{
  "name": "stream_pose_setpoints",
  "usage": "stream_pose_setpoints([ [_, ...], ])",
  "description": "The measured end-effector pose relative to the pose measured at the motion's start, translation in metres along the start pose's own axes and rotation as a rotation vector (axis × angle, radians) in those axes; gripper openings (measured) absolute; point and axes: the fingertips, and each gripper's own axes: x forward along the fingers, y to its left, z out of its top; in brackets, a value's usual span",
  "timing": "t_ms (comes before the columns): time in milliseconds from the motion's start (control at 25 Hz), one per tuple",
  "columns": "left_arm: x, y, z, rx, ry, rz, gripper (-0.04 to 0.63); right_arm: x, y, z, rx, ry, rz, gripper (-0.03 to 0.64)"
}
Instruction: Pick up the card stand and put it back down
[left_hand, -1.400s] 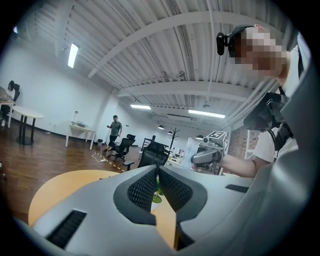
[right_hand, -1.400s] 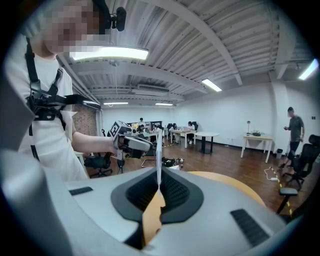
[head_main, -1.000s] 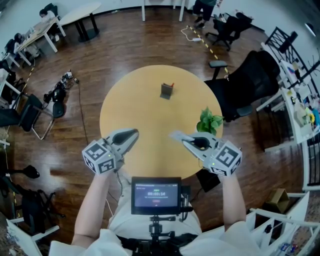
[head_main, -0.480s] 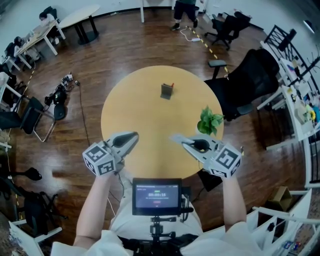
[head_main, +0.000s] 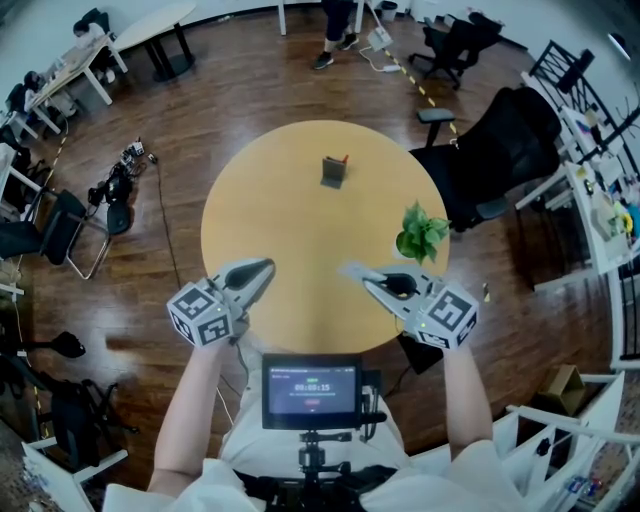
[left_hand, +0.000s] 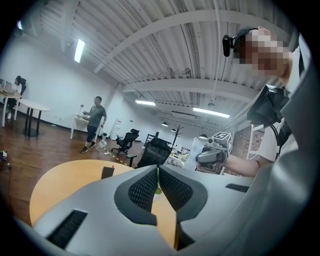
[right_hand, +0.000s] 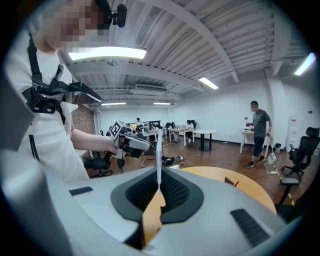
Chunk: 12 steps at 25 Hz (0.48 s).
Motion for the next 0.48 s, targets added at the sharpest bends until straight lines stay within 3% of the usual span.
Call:
stream_pose_setpoints([
  [480, 0.006, 0.032, -0.044, -0.035, 0.038, 0.046, 0.011, 0.04, -0.032, -0.064, 0.005, 0.063, -0.022, 0.023],
])
